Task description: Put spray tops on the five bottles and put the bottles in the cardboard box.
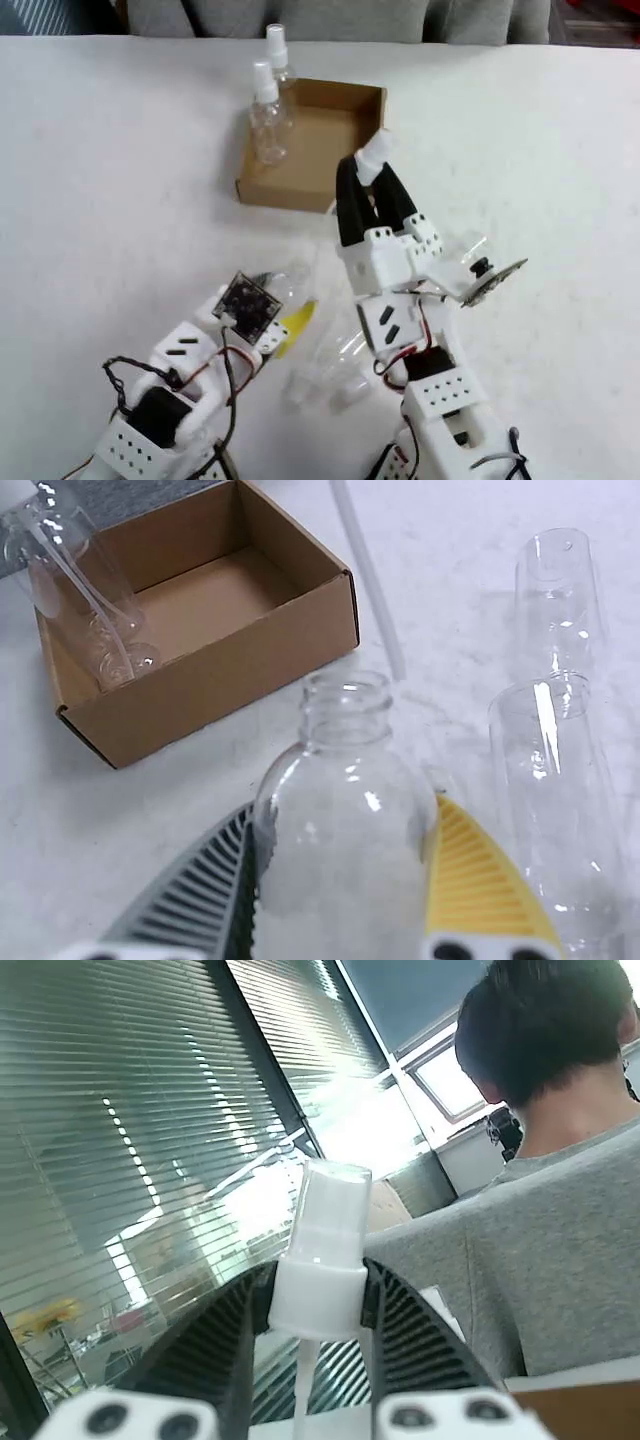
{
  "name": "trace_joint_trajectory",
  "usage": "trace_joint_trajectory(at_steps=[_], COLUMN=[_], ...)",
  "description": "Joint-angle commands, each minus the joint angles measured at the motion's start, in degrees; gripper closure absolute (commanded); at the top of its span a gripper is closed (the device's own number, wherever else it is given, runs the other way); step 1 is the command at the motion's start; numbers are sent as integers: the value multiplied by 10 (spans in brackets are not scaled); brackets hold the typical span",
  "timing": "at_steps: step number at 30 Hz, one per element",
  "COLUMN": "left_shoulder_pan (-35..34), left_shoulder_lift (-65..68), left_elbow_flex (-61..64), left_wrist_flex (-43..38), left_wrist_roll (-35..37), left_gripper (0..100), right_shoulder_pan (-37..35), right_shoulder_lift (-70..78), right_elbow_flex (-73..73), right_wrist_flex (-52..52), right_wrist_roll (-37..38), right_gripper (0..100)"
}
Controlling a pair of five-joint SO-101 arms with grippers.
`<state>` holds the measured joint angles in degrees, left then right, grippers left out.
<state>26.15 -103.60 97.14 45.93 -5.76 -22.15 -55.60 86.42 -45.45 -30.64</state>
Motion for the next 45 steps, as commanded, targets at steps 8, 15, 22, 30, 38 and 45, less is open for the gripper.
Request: trace_joint_trajectory(at_steps=[8, 15, 22, 30, 38, 45], left_shoulder_pan=[8, 8, 8, 2, 1, -24], left_shoulder_lift=[-5, -5, -5, -5, -3, -3], left_elbow_flex=[-1, -1, -1, -1, -1, -2], left_wrist_flex=[3, 3, 3, -2, -1, -12], left_wrist_roll=[-1, -1, -1, -1, 1, 41], left_gripper=[976, 976, 976, 976, 976, 976], right_shoulder_pan=[3, -17, -6, -8, -4, -8], right_shoulder_lift=[2, 39, 122, 125, 125, 112], right_elbow_flex=[-46, -59, -100, -84, -83, -70], right_wrist_flex=[-11, -14, -30, -40, -37, -27], right_wrist_roll=[5, 5, 5, 4, 4, 4], right_gripper=[983, 983, 983, 983, 983, 983])
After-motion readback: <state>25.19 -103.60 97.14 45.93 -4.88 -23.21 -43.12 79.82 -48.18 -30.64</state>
